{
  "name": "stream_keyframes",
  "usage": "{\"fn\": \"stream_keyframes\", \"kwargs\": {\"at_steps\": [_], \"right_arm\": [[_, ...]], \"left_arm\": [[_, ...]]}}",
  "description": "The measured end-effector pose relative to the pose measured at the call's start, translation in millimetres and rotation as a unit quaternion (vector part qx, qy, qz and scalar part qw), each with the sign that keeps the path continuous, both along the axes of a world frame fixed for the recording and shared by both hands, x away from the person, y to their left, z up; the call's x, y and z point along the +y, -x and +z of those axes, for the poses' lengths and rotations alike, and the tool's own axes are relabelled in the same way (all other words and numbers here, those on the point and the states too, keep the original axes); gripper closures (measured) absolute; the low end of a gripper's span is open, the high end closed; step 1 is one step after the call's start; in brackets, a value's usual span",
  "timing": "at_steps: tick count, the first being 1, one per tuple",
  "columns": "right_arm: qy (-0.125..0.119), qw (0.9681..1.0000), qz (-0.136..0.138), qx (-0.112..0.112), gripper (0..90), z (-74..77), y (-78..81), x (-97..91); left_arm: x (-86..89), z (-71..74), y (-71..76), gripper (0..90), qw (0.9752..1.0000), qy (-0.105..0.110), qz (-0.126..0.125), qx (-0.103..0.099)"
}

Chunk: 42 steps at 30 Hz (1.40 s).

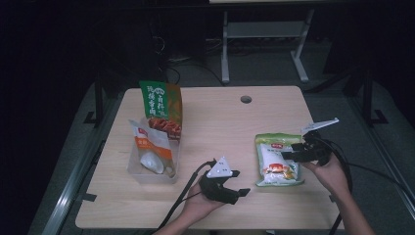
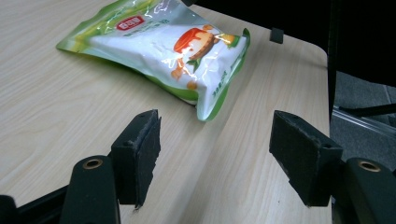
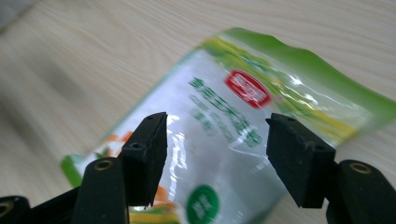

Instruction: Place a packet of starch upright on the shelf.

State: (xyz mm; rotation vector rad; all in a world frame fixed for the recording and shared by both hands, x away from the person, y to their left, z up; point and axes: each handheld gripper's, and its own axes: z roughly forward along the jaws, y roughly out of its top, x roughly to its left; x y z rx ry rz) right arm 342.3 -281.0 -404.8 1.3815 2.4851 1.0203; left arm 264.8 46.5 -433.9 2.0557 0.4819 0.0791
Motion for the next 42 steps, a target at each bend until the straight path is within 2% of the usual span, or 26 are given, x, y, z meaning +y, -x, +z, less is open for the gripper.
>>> {"fn": "stream_keyframes", "kwargs": {"at_steps": [4, 7, 11, 14, 15, 19, 22, 27, 33, 37, 42], "right_arm": [[0.012, 0.9997, -0.020, 0.005, 37.8, -7.1, 0.1, -11.1], [0.011, 0.9992, -0.035, 0.015, 37.4, -13.1, -0.3, -18.2], [0.014, 0.9989, -0.042, 0.014, 36.8, -19.7, -0.3, -22.7], [0.011, 0.9986, -0.046, 0.023, 37.0, -23.8, -1.1, -26.3], [0.007, 0.9981, -0.051, 0.034, 38.1, -27.8, -1.5, -28.1], [-0.001, 0.9977, -0.046, 0.050, 42.5, -34.0, -1.1, -28.9], [-0.022, 0.9972, -0.038, 0.060, 52.6, -34.9, 0.6, -29.3], [-0.027, 0.9968, -0.032, 0.068, 58.8, -33.9, 3.1, -26.5], [-0.031, 0.9966, -0.021, 0.073, 60.0, -33.8, 9.6, -20.7], [-0.049, 0.9956, -0.008, 0.079, 59.0, -36.3, 16.5, -11.9], [-0.059, 0.9951, 0.005, 0.079, 57.1, -39.0, 23.0, -2.2]], "left_arm": [[-3.9, -0.5, -0.7, 33.0, 1.0000, 0.000, -0.001, 0.003], [-6.0, -1.8, -1.2, 33.0, 1.0000, -0.001, -0.002, 0.006], [-7.0, -2.8, -1.3, 33.0, 1.0000, -0.001, -0.004, 0.007], [-7.6, -3.1, -0.7, 32.6, 1.0000, 0.000, -0.006, 0.007], [-7.6, -3.0, -0.6, 32.5, 1.0000, -0.001, -0.007, 0.006], [-7.8, -4.0, 0.0, 32.3, 0.9999, 0.000, -0.005, 0.009], [-7.0, -4.8, -0.4, 32.3, 0.9999, -0.003, -0.003, 0.009], [-6.5, -5.9, -1.9, 32.1, 0.9999, -0.004, 0.001, 0.010], [-7.6, -8.3, -2.8, 31.6, 0.9998, -0.008, 0.007, 0.017], [-7.8, -9.5, -4.4, 31.5, 0.9997, -0.013, 0.011, 0.018], [-9.1, -12.3, -6.7, 31.6, 0.9995, -0.021, 0.018, 0.019]]}}
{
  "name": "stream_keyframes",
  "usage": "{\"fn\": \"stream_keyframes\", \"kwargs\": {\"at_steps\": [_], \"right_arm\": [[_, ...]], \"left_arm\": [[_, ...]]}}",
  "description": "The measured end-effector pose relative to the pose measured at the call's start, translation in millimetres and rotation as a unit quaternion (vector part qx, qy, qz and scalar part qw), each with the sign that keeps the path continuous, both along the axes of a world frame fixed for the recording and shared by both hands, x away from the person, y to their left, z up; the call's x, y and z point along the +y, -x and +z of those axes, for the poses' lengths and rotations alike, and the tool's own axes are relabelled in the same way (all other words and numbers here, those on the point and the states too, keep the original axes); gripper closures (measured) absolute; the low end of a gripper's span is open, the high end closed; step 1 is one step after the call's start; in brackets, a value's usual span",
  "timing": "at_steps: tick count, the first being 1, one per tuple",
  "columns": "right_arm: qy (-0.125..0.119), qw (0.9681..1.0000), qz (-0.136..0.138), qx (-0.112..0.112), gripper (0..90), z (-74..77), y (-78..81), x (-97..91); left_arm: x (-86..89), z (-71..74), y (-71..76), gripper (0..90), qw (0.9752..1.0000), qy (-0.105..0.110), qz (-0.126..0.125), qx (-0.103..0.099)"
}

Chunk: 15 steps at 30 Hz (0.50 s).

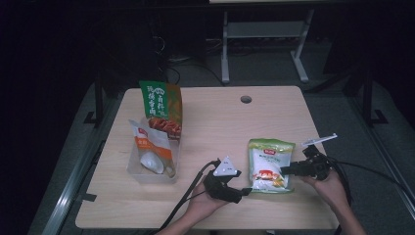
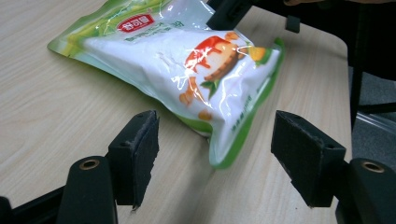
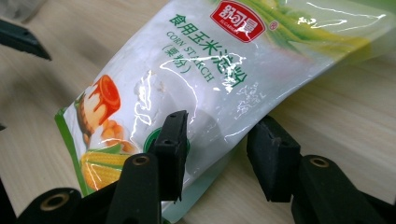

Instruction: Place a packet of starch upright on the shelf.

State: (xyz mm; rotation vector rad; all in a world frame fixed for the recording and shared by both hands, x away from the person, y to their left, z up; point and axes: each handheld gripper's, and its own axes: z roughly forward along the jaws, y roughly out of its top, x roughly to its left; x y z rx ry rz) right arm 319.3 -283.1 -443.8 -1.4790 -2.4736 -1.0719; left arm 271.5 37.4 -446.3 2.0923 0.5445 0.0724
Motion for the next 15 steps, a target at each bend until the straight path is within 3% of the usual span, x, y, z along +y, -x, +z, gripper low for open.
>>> {"fn": "stream_keyframes", "kwargs": {"at_steps": [11, 15], "right_arm": [[-0.001, 0.9988, 0.049, 0.004, 55.0, 0.1, 7.5, 30.6], [-0.006, 0.9980, 0.062, 0.006, 49.7, -1.3, 6.1, 38.9]], "left_arm": [[3.6, -2.2, -2.3, 31.6, 0.9999, -0.008, 0.011, -0.002], [8.2, -5.0, -4.4, 31.6, 0.9997, -0.007, 0.022, 0.009]]}}
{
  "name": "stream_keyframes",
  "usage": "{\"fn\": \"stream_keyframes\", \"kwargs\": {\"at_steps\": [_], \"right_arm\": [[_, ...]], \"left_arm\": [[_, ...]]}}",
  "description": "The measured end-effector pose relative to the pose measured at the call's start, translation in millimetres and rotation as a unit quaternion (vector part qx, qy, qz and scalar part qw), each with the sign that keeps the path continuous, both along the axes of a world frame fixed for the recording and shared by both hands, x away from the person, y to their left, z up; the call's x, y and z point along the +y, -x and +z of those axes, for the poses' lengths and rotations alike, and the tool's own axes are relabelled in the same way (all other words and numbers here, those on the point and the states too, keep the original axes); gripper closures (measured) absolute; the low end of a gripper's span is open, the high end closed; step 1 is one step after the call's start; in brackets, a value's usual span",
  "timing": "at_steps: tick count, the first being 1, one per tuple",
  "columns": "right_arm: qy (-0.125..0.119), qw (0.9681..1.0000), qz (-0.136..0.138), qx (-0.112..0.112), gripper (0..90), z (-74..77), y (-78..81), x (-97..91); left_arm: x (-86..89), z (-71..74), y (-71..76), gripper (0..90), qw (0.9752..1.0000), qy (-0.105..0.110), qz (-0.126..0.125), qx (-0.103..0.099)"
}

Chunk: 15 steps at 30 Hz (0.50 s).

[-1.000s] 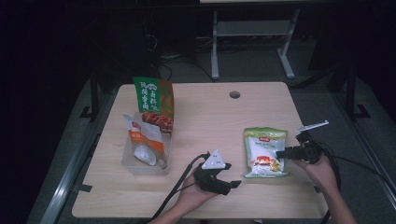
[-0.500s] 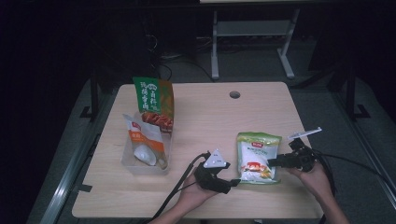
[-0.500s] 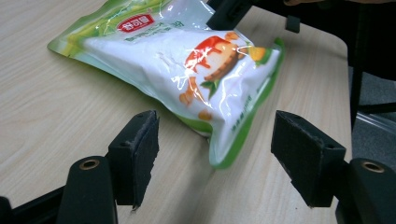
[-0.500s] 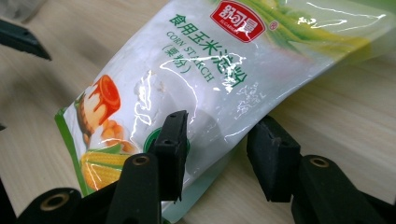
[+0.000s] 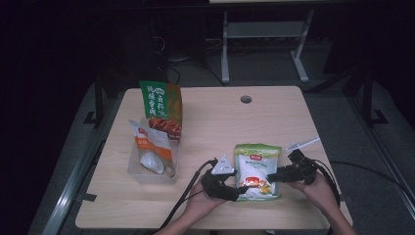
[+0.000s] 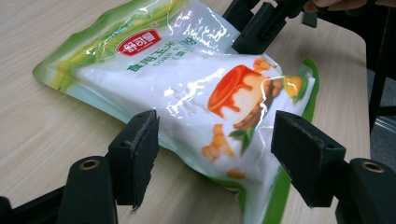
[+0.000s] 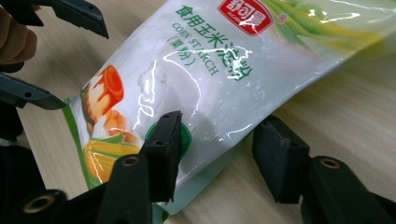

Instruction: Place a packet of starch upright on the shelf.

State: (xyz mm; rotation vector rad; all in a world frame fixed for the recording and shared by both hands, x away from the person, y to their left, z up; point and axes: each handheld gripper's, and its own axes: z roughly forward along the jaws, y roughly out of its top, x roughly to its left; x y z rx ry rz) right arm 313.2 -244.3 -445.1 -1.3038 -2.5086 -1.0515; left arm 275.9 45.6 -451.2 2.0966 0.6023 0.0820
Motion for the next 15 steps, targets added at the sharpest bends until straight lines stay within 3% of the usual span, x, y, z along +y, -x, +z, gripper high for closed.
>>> {"fn": "stream_keyframes", "kwargs": {"at_steps": [1, 5, 12, 15], "right_arm": [[0.003, 1.0000, -0.007, -0.003, 41.7, -0.2, -2.1, -0.8], [0.001, 0.9997, -0.022, -0.005, 35.9, -0.5, -8.5, -5.1], [0.001, 0.9994, -0.036, 0.004, 35.8, -3.9, -19.4, -6.0], [-0.024, 0.9989, -0.033, 0.024, 43.8, -10.2, -25.1, -5.9]], "left_arm": [[1.9, -2.2, -1.1, 31.6, 1.0000, -0.004, 0.004, 0.002], [3.5, -4.5, -3.0, 31.3, 1.0000, -0.002, 0.003, 0.008], [4.3, -5.4, -5.7, 31.2, 0.9999, 0.000, 0.010, 0.011], [5.2, -6.0, -7.0, 31.3, 0.9998, -0.001, 0.014, 0.014]]}}
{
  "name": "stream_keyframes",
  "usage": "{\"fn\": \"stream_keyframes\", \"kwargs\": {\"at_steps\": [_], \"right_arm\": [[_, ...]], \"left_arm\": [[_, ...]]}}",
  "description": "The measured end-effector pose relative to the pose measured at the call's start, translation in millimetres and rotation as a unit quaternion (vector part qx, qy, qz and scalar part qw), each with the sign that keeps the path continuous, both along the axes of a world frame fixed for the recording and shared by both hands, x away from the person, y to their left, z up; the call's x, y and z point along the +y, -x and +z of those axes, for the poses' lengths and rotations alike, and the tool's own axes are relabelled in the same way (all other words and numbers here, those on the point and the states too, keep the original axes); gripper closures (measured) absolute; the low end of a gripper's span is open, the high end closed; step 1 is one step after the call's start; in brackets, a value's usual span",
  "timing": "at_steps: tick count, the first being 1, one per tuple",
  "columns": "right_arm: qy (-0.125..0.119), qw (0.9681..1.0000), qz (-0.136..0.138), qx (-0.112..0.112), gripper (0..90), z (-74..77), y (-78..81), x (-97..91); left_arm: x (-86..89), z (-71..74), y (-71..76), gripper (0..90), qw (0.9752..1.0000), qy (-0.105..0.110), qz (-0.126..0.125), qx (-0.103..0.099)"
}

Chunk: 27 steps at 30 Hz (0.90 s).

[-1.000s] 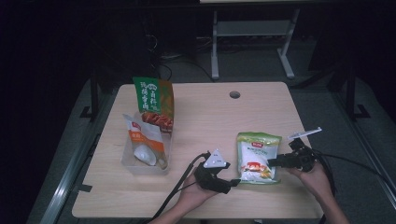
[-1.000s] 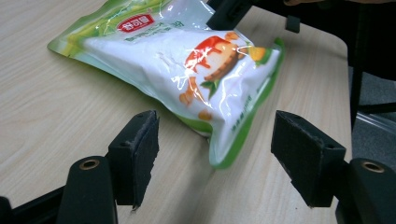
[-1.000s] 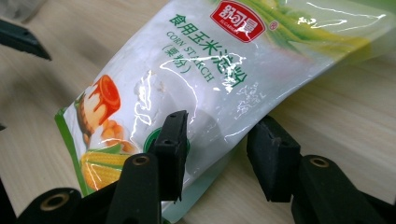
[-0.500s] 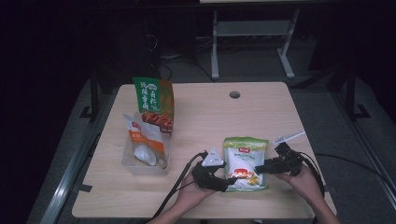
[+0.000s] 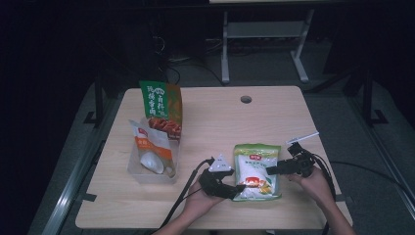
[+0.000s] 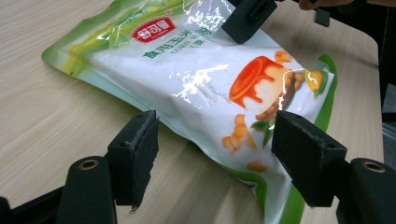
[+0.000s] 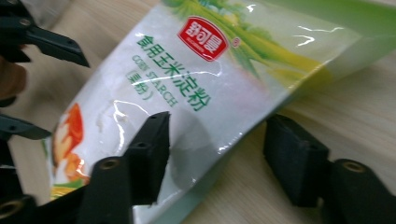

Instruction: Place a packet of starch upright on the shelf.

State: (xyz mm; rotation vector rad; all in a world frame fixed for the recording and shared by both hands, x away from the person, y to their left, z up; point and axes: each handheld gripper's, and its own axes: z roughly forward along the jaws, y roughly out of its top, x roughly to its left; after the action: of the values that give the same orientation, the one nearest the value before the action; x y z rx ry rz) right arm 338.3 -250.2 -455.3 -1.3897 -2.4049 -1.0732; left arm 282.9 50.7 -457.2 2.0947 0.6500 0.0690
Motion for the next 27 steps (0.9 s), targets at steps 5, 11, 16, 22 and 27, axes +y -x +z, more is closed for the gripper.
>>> {"fn": "stream_keyframes", "kwargs": {"at_steps": [5, 11, 16, 22, 27], "right_arm": [[-0.039, 0.9991, 0.010, 0.012, 71.7, -1.5, 0.3, 2.3], [-0.023, 0.9993, 0.025, -0.018, 88.6, 4.8, 7.5, 8.2], [-0.028, 0.9988, 0.023, -0.033, 89.2, 11.9, 13.5, 6.8], [-0.048, 0.9951, 0.028, -0.082, 89.4, 33.9, 24.5, 3.2], [-0.059, 0.9908, 0.036, -0.117, 89.5, 48.5, 33.6, 2.2]], "left_arm": [[0.9, -1.9, -3.2, 31.3, 0.9999, 0.003, 0.004, 0.010], [2.8, -4.2, -8.7, 27.9, 0.9993, 0.003, 0.009, 0.036], [3.2, -6.3, -12.3, 26.5, 0.9977, 0.016, 0.010, 0.065], [-1.7, -3.1, -13.6, 26.3, 0.9961, 0.033, 0.000, 0.082], [-4.0, -2.6, -23.3, 29.9, 0.9903, 0.075, -0.011, 0.117]]}}
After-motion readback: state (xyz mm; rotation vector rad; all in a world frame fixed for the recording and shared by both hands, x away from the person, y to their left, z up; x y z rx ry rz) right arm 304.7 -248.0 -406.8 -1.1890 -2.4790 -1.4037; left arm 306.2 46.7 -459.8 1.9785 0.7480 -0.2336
